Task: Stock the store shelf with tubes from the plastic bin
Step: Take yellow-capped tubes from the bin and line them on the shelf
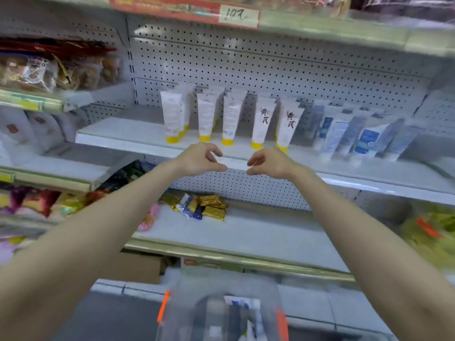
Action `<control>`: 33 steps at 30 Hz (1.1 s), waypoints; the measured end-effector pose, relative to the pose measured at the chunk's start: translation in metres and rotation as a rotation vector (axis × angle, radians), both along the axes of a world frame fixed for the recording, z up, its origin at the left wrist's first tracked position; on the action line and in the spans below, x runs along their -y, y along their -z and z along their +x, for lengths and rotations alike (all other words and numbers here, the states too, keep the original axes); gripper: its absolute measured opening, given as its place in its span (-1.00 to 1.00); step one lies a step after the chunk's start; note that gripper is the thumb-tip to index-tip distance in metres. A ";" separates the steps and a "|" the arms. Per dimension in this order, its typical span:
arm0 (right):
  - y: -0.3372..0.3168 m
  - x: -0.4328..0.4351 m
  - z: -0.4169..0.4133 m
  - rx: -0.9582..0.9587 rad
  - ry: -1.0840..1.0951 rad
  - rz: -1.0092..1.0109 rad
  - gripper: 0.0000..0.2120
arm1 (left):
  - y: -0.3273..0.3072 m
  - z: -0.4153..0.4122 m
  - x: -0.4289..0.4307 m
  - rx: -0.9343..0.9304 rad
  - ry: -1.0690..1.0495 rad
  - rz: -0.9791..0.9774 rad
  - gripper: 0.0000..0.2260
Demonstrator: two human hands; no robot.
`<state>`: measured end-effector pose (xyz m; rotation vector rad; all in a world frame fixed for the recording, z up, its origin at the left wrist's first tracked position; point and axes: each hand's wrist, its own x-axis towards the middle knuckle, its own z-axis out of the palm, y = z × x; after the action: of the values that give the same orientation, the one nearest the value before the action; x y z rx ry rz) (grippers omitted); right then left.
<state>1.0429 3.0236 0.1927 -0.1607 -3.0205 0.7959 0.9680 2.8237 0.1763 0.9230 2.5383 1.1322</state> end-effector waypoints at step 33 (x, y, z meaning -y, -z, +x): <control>0.461 -0.016 0.121 0.873 0.441 -0.400 -0.65 | 0.466 0.098 -0.038 0.892 0.034 -0.524 -0.58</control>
<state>1.1637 3.0395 -0.2684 -1.4643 -3.2085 1.5726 1.0660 2.8613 -0.2897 0.2275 1.8853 0.5939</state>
